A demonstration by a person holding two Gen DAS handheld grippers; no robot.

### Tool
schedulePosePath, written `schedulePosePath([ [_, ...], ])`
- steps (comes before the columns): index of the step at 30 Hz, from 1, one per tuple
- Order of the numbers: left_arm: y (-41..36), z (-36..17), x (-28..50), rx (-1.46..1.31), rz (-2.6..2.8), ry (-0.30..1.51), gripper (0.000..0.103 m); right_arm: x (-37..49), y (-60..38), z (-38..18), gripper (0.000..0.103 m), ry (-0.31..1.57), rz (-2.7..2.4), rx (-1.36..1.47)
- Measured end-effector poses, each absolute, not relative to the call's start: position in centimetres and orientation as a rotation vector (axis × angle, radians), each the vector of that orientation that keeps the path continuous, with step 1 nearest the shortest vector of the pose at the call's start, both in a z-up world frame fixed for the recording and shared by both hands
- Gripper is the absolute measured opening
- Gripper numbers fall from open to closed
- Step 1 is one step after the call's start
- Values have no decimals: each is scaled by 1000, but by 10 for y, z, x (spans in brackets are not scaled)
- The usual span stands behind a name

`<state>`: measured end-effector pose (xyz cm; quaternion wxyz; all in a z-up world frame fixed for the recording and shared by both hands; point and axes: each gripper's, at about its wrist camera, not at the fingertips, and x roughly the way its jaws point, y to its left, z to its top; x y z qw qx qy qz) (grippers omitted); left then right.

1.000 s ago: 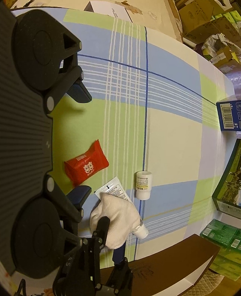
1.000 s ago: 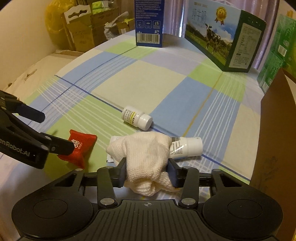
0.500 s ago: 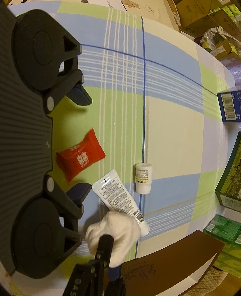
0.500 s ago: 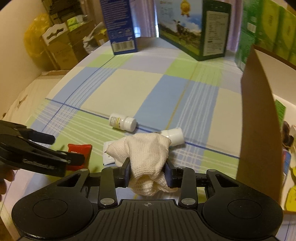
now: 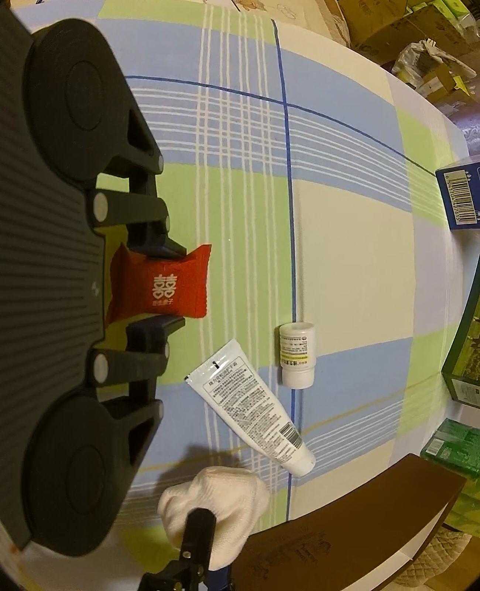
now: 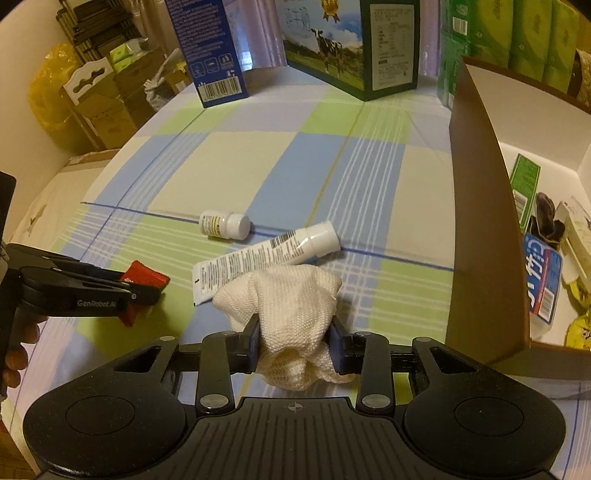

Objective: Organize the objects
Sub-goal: 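Grasp the white cloth bundle with the right tool while the left tool grasps the red packet, then carry the cloth bundle and red packet over the cardboard box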

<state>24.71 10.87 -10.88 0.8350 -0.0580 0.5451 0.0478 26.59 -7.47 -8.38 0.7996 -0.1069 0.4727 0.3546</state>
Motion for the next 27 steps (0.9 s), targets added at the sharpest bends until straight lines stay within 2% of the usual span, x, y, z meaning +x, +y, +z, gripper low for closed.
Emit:
schedulePosePath([
  [15,109,-104,230,-126,102,1151,26,255,-75,-79,33,1005,781,-225],
  [27,101,-74,210,-110,84,1101,26,239,-87,-65,33,976,785,-192],
])
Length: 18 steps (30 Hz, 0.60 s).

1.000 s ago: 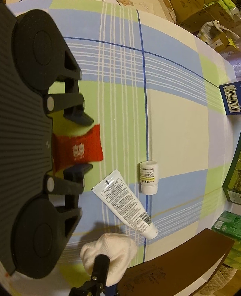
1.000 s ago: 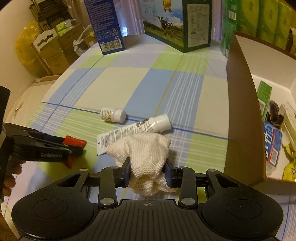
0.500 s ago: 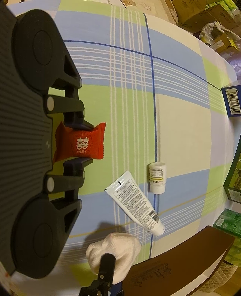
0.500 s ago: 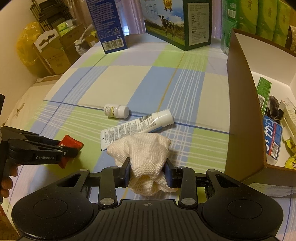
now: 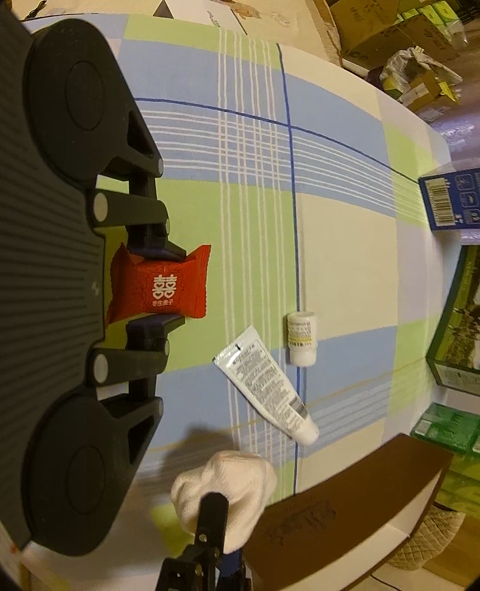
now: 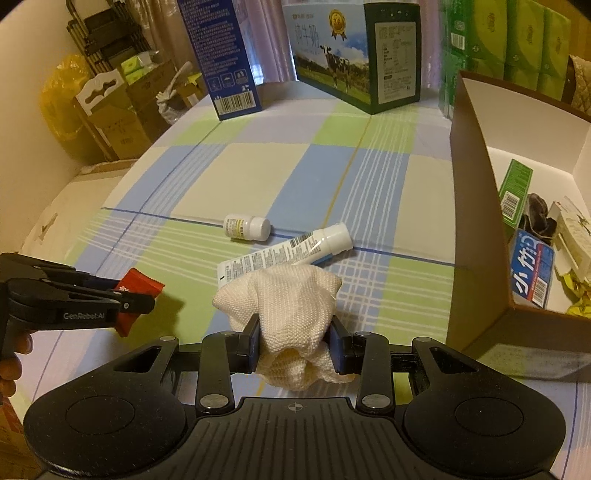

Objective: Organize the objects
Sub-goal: 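Carry the cloth bundle and red packet over the cardboard box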

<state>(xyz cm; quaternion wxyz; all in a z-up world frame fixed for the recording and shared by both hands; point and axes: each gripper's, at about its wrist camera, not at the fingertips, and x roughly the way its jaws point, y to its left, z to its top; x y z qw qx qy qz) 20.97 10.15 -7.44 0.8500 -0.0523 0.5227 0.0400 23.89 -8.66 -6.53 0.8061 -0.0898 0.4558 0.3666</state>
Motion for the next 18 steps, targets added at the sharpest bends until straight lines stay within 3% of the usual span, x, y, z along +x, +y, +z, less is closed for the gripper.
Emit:
schedulePosePath([
  [18,38,-11,195,-59,-52,985,26,213,-144,-25,33,929,765,-83],
])
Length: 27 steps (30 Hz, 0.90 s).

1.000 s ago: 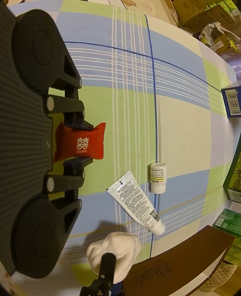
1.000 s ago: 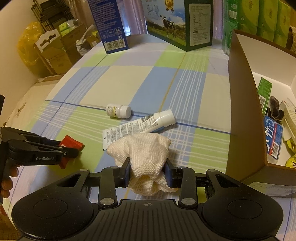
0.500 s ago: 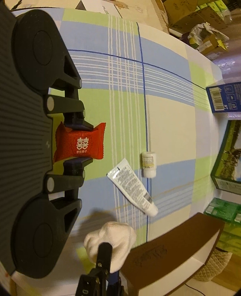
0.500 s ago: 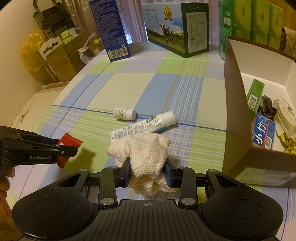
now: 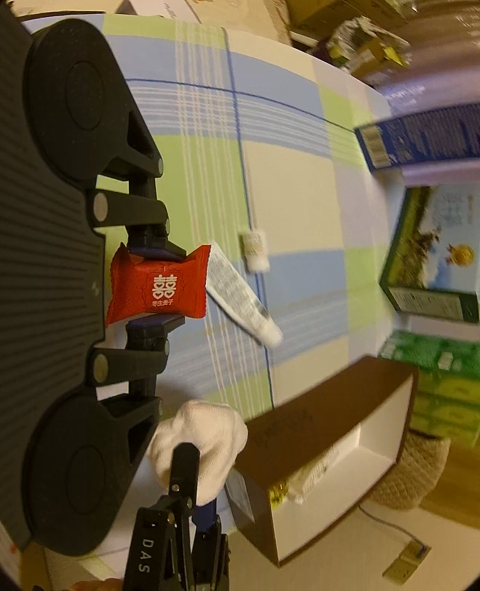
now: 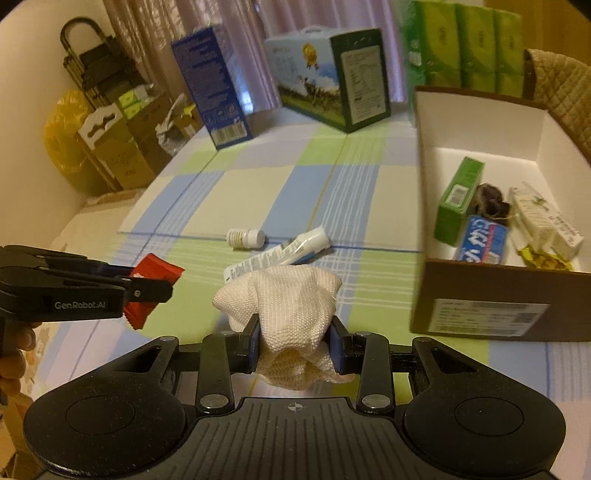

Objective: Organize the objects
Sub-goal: 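Carry the cloth bundle and red packet over the cardboard box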

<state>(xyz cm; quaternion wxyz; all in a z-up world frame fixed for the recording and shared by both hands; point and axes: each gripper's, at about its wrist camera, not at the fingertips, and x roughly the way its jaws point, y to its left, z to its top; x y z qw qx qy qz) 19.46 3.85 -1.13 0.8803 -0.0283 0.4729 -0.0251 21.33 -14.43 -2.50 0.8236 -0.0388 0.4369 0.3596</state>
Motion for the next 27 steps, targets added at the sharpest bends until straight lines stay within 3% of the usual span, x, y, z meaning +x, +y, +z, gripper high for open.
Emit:
schedulePosePath([
  [27,-123,35,261,30,-245,847,26,285,-305,43,33,756,573,53],
])
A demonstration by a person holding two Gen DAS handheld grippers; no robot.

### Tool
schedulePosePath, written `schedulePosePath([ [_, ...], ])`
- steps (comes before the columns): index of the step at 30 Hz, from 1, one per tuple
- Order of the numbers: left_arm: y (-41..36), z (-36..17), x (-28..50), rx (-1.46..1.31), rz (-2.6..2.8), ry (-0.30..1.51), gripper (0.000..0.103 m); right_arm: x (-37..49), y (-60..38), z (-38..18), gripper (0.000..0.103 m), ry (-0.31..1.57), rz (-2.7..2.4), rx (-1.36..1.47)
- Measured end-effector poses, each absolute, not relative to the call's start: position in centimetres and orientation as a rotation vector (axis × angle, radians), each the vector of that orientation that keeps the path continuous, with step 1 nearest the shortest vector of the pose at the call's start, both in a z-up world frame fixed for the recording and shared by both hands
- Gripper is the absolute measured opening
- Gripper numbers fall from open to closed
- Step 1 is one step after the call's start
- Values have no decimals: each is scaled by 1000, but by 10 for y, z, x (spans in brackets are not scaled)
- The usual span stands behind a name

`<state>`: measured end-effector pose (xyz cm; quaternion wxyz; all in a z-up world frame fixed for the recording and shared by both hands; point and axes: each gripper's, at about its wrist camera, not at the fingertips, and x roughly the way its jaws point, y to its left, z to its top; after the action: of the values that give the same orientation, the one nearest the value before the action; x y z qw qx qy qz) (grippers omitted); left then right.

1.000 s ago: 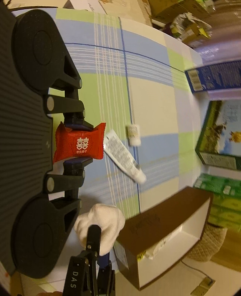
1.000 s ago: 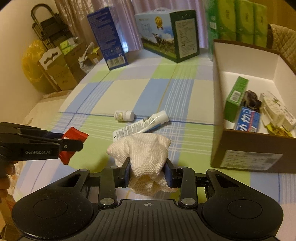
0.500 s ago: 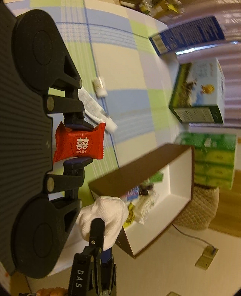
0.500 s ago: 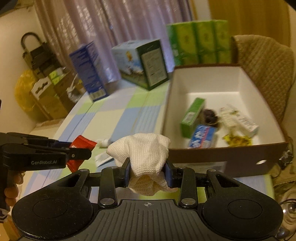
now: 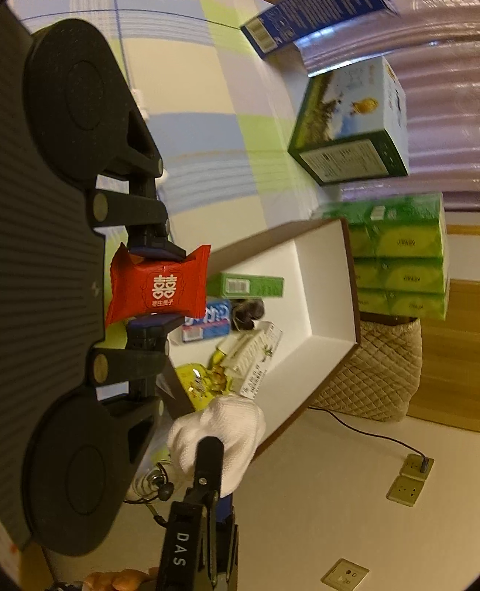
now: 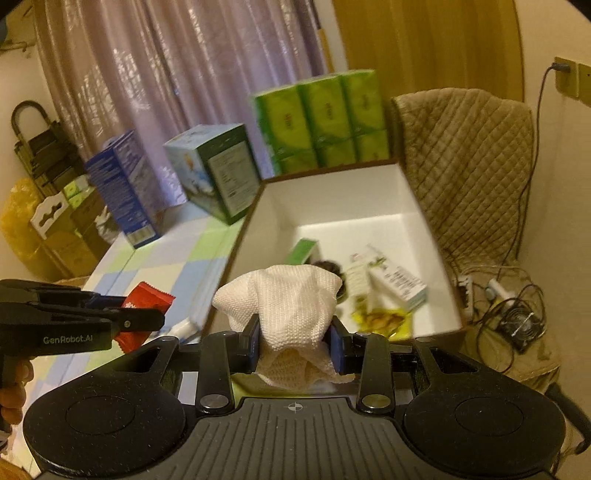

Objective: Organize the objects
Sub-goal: 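Carry the cloth bundle and red packet over the cardboard box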

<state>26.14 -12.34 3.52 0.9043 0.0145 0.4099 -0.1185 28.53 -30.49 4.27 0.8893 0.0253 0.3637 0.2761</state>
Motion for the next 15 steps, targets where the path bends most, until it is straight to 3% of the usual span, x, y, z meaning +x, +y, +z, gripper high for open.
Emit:
schedulePosePath([
  [15,-170,34,341,75,-244,828,26,368,-319,45,33,707,558,23],
])
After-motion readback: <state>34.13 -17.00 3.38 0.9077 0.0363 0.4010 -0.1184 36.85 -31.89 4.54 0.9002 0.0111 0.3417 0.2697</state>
